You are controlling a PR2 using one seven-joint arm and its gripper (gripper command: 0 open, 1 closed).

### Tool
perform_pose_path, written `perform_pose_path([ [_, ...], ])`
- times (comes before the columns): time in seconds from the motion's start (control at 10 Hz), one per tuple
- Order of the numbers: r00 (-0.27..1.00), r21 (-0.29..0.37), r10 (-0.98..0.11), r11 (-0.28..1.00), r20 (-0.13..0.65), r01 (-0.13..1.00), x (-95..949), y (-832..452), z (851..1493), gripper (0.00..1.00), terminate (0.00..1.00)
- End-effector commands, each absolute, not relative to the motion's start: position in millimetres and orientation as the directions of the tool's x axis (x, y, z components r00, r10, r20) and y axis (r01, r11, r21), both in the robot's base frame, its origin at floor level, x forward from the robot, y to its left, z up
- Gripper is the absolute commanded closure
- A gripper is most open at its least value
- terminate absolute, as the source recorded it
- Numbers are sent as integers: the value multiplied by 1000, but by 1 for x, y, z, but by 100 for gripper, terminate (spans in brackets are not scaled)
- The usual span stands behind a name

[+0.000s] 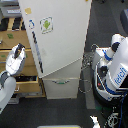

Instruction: Opening the fridge

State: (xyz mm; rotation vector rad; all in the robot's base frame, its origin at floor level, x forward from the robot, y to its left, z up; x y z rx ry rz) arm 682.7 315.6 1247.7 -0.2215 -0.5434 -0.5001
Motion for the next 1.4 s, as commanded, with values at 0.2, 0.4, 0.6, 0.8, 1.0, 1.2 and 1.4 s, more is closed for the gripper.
perform_pose_path([
  [0.2,289,257,-739,527,608,810,-1,473,1400,0,0],
  [0.4,451,104,-677,612,582,784,163,508,1324,0,0],
  [0.6,623,-35,-606,702,495,711,330,504,1224,0,0],
  [0.8,723,-114,-547,759,422,641,463,479,1156,0,0],
  [1.0,752,-142,-541,768,377,624,529,454,1124,0,0],
  [1.2,787,-174,-526,784,323,596,605,418,1085,0,0],
  [1.4,780,-143,-570,776,258,614,691,329,1055,0,0],
])
